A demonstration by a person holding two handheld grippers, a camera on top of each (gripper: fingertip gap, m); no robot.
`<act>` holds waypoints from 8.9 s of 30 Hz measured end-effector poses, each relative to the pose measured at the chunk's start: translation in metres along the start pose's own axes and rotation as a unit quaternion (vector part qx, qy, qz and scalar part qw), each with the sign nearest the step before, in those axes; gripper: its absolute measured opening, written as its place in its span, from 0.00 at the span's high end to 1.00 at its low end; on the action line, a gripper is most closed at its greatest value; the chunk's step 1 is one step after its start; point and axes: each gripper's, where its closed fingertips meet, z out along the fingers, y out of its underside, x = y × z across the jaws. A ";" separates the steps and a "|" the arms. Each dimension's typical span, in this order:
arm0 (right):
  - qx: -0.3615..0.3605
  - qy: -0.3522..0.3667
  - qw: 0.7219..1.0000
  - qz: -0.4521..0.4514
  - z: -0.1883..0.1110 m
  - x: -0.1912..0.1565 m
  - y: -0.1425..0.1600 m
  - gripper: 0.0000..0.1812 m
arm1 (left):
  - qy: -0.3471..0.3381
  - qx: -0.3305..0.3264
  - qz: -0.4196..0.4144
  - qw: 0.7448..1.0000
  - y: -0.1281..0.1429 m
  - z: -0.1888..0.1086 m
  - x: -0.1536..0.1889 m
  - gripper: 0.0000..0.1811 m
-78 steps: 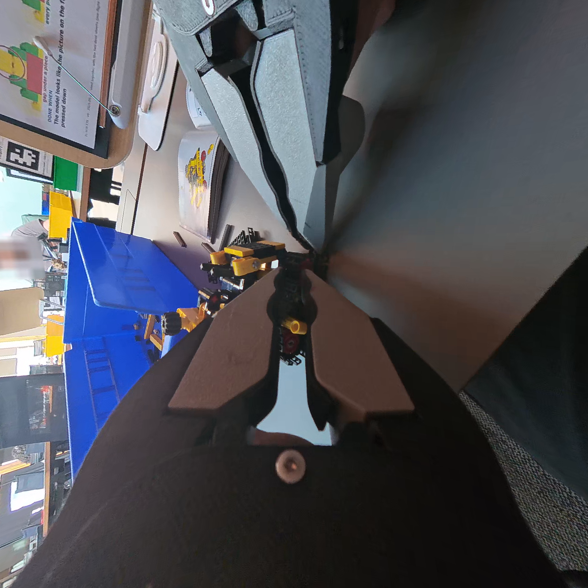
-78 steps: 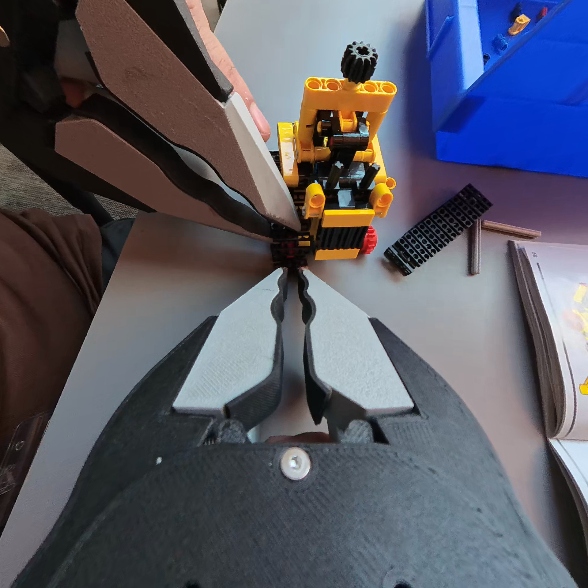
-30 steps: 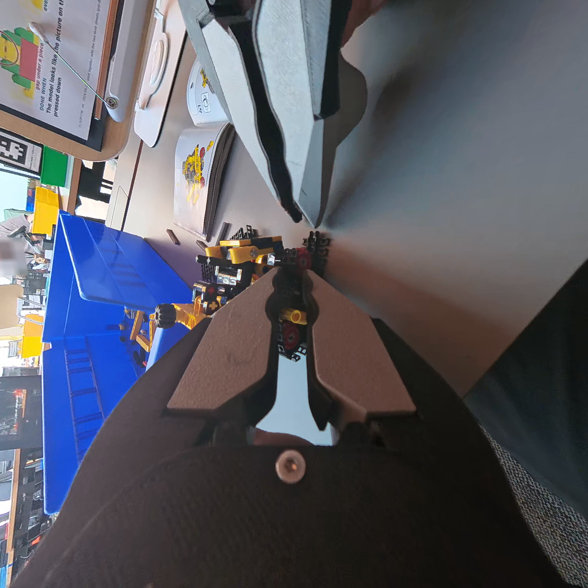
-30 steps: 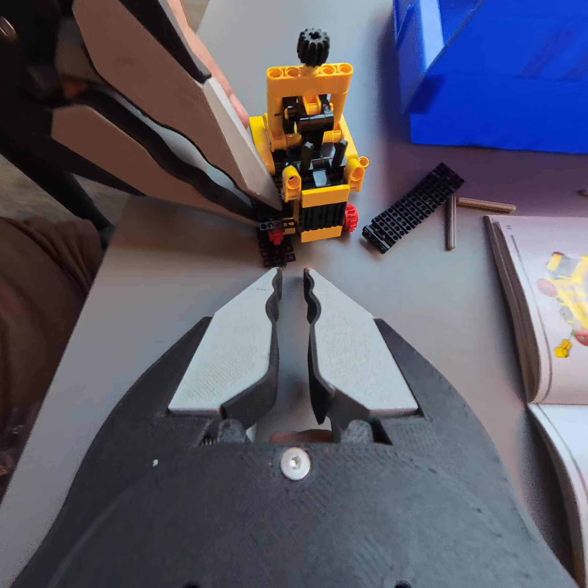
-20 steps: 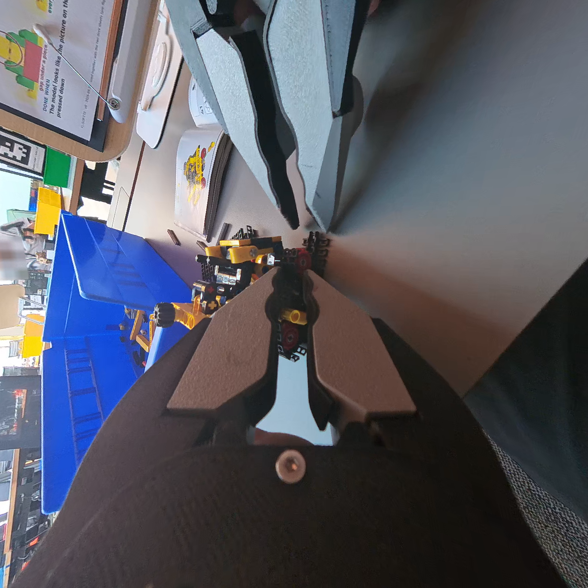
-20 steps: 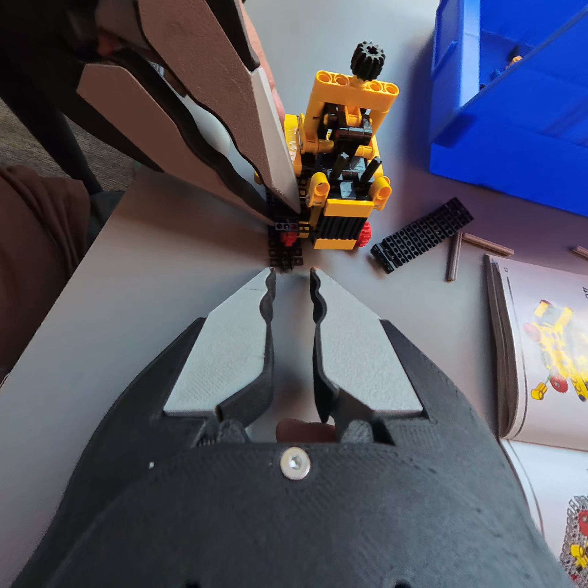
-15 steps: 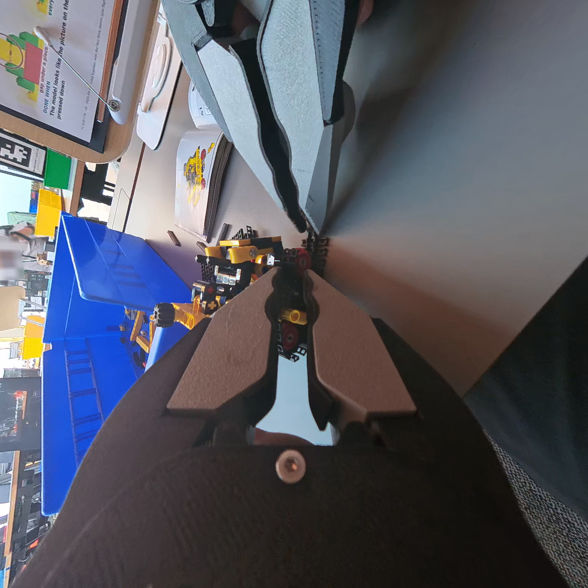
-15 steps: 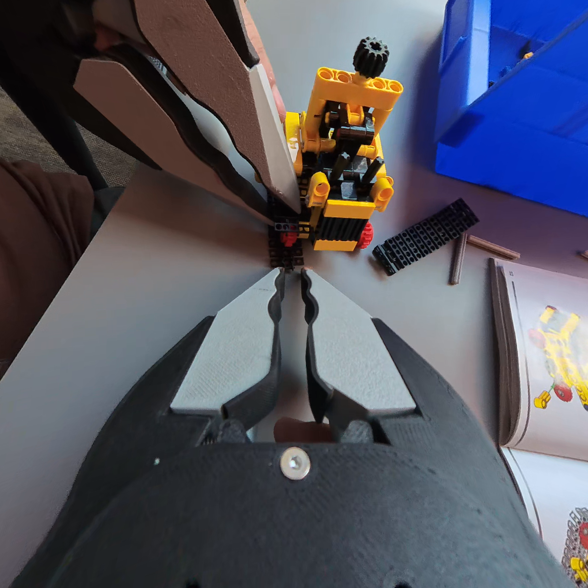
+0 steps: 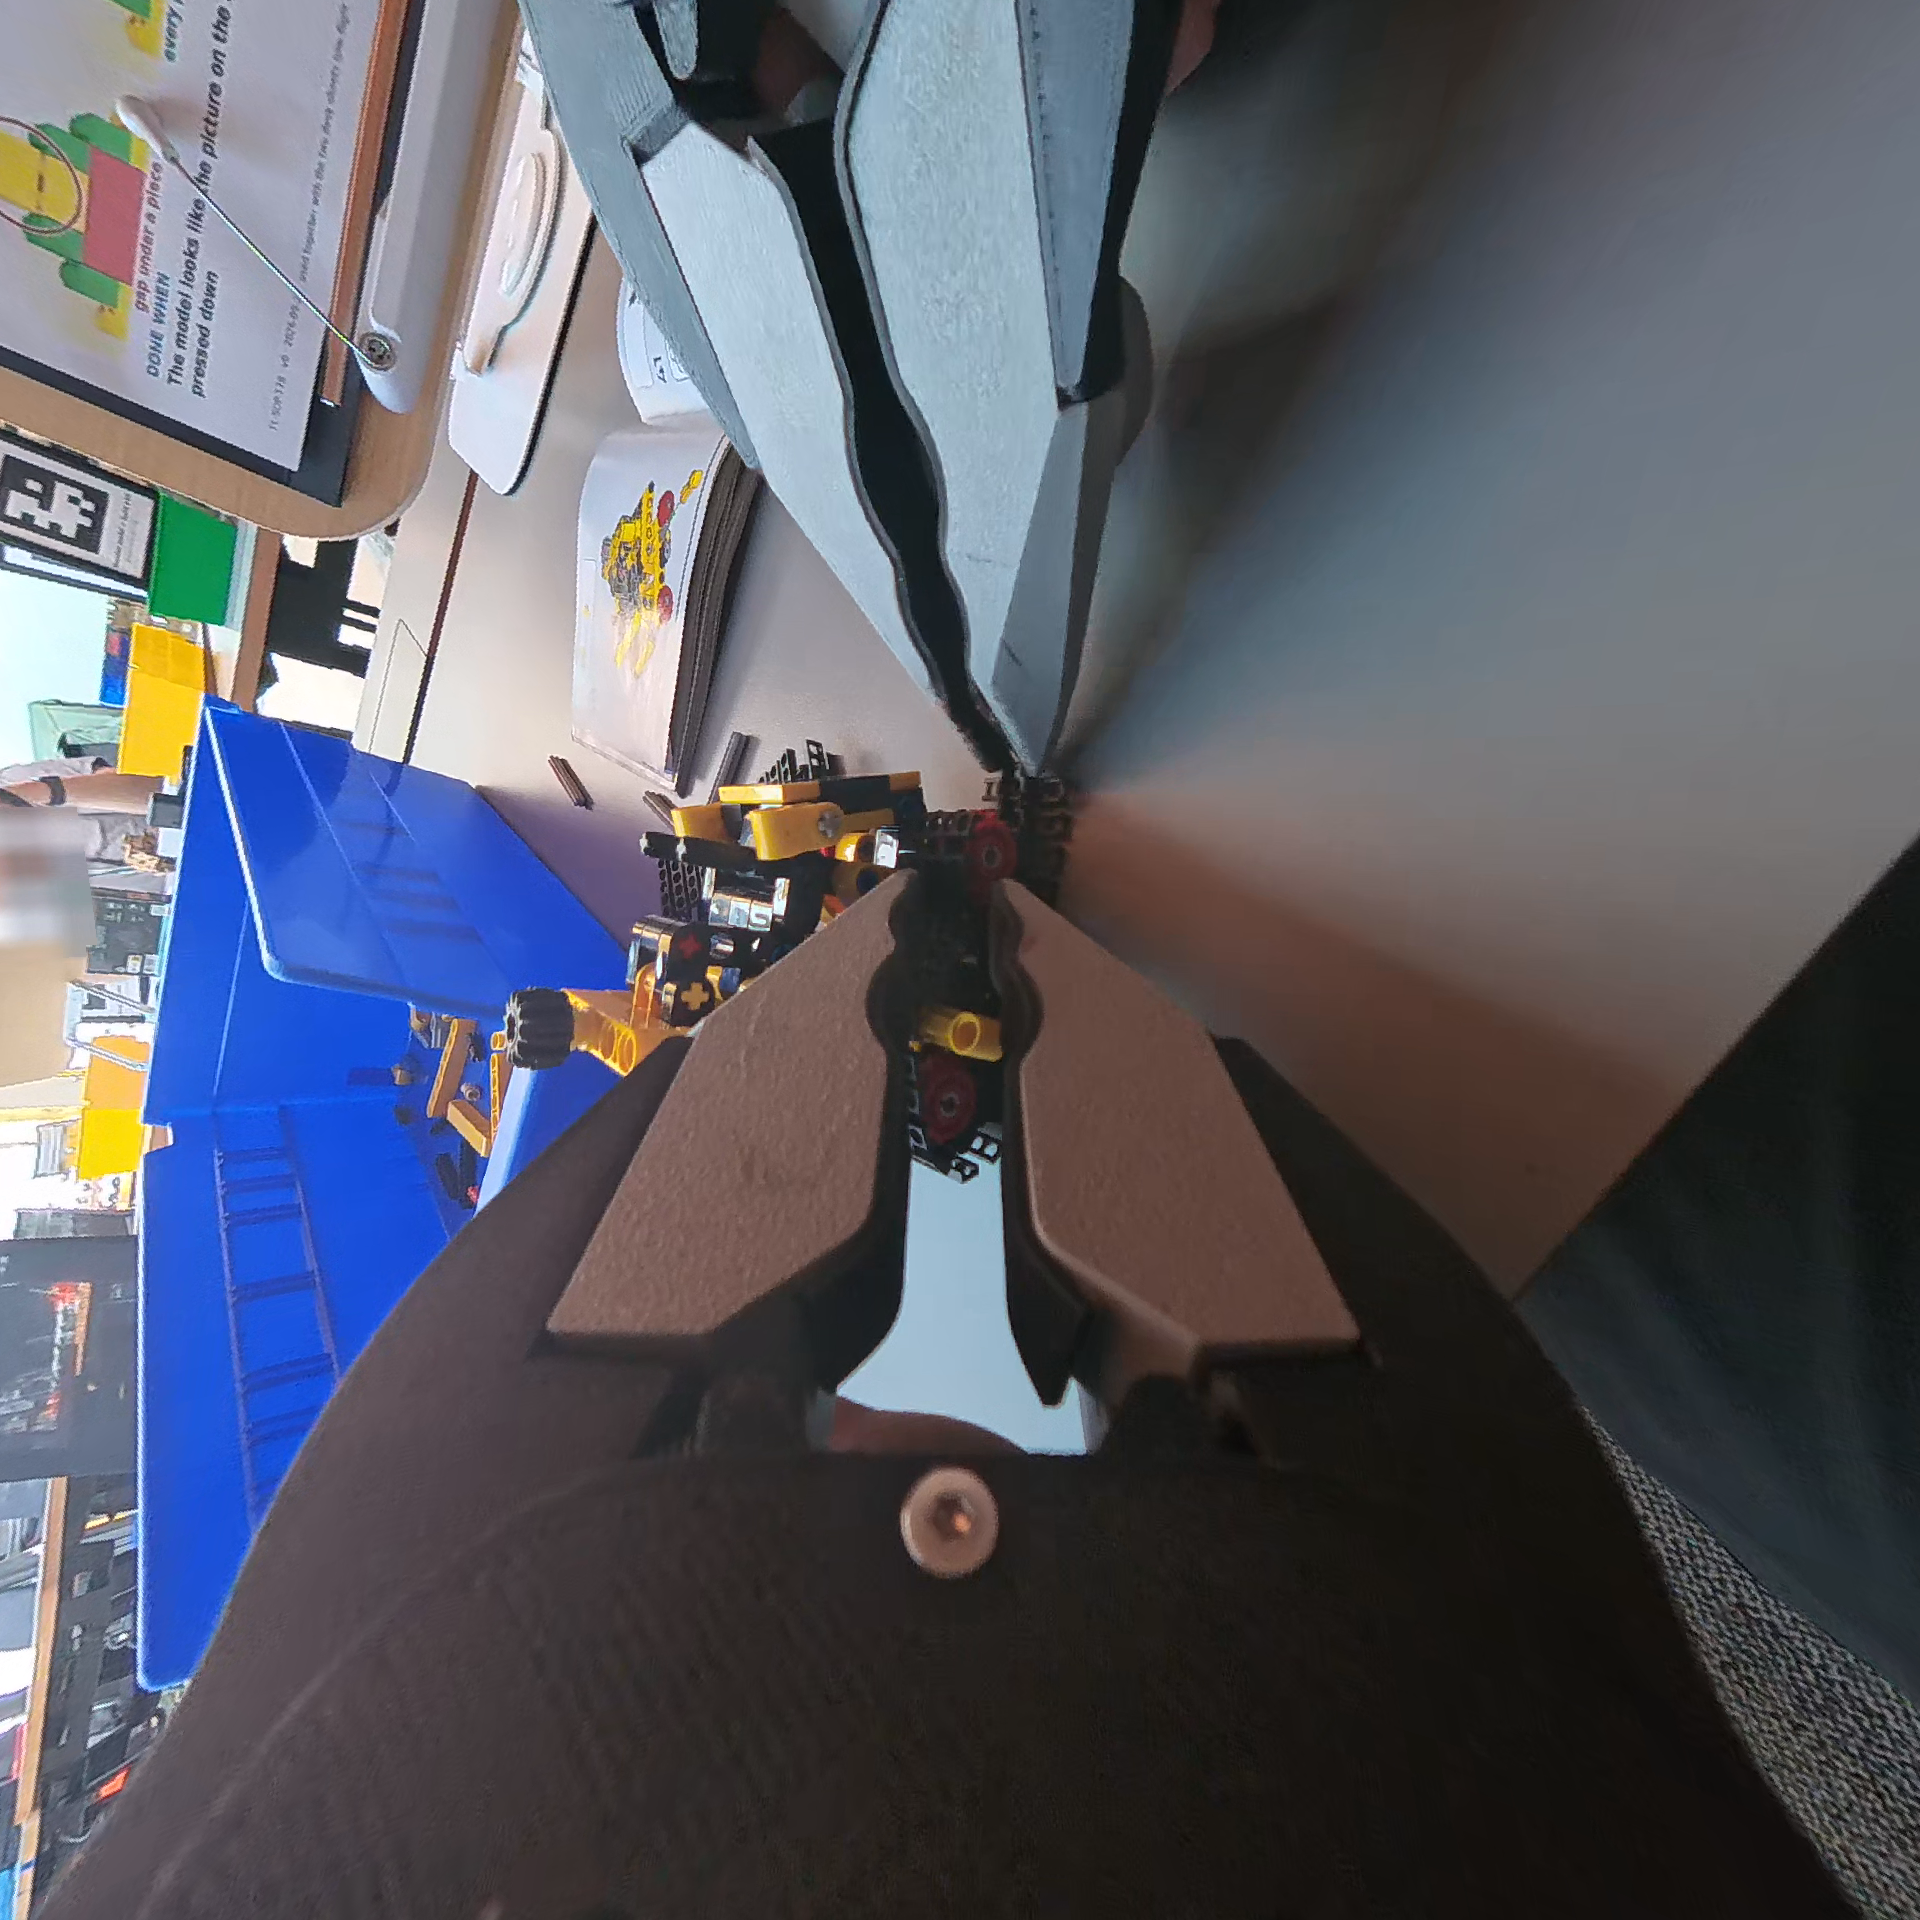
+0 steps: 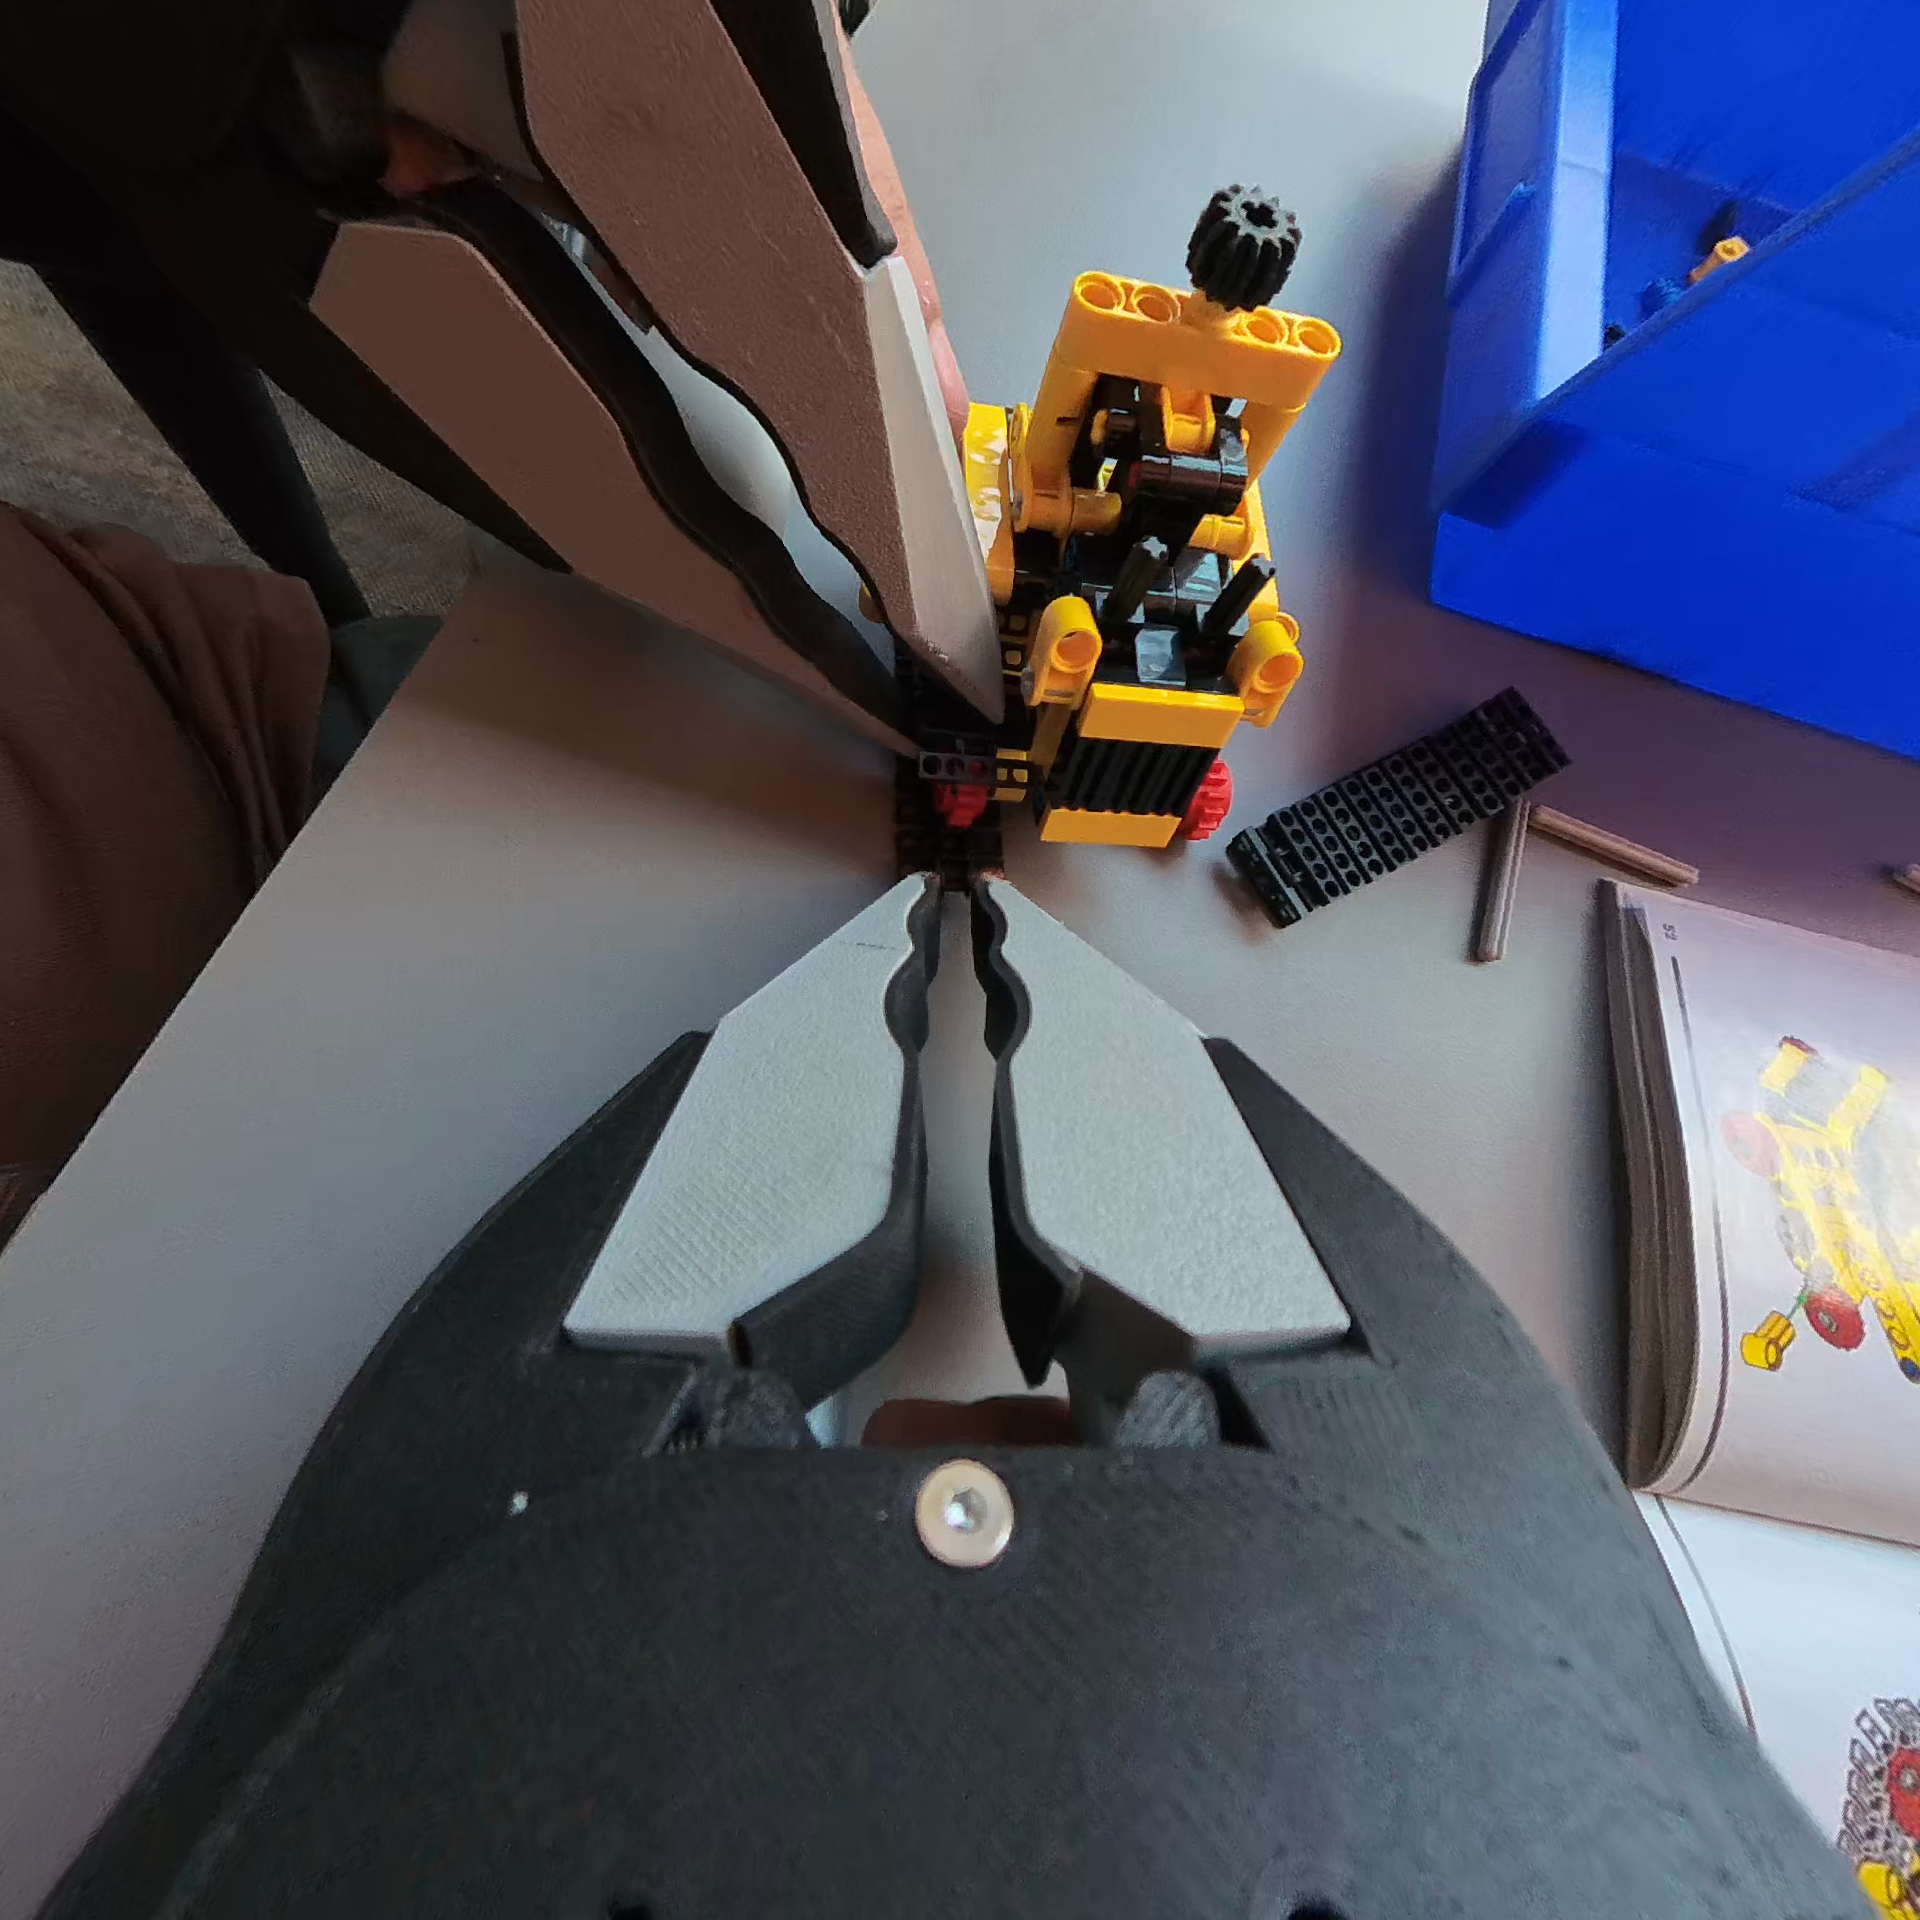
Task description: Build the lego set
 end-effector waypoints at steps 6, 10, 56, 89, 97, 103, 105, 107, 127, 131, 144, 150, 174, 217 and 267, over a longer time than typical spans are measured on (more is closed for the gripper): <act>0.016 -0.014 1.000 0.019 -0.005 -0.003 -0.003 0.99 | 0.008 0.013 -0.008 1.000 -0.005 -0.001 0.003 0.96; 0.016 -0.010 1.000 0.018 -0.007 -0.004 -0.001 0.99 | 0.010 0.016 -0.007 1.000 -0.007 -0.001 0.005 0.96; 0.051 0.031 0.996 0.070 -0.049 -0.033 0.014 0.99 | 0.035 0.068 0.007 0.997 -0.058 0.003 0.033 0.96; -0.005 0.032 0.996 0.084 -0.043 -0.034 0.032 0.95 | 0.036 0.077 -0.021 0.996 -0.049 0.002 0.030 0.96; -0.018 0.026 0.996 0.087 -0.036 -0.038 0.031 0.95 | 0.025 0.071 0.000 0.997 -0.048 0.002 0.030 0.96; -0.017 0.026 0.995 0.091 -0.035 -0.038 0.030 0.95 | 0.031 0.067 0.002 0.997 -0.046 0.001 0.030 0.96; -0.017 0.025 0.995 0.096 -0.035 -0.038 0.029 0.96 | 0.031 0.066 0.004 0.997 -0.045 0.001 0.030 0.96; -0.016 0.020 0.995 0.098 -0.034 -0.039 0.029 0.97 | 0.031 0.065 0.004 0.997 -0.044 0.001 0.029 0.96; -0.013 0.014 0.991 0.135 -0.027 -0.036 0.023 1.00 | 0.031 0.066 -0.001 0.997 -0.042 0.001 0.028 0.96; -0.016 0.029 0.992 0.125 -0.026 -0.035 0.022 1.00 | 0.030 0.066 -0.002 0.997 -0.042 0.001 0.027 0.96; 0.008 0.033 0.990 0.136 -0.029 -0.031 0.016 1.00 | 0.017 0.062 0.014 0.998 -0.041 0.002 0.026 0.96; 0.007 0.030 0.990 0.140 -0.029 -0.031 0.016 1.00 | 0.010 0.067 0.020 0.997 -0.043 0.001 0.026 0.96; 0.008 0.031 0.989 0.144 -0.029 -0.030 0.016 1.00 | 0.009 0.081 0.002 0.997 -0.048 0.002 0.024 0.98; 0.005 0.026 0.988 0.154 -0.027 -0.029 0.017 1.00 | -0.007 0.029 0.347 0.937 -0.045 0.005 0.028 0.95; 0.063 0.218 0.952 0.207 -0.114 0.051 0.068 0.68 | -0.027 0.176 -0.206 0.962 0.024 -0.015 -0.073 0.89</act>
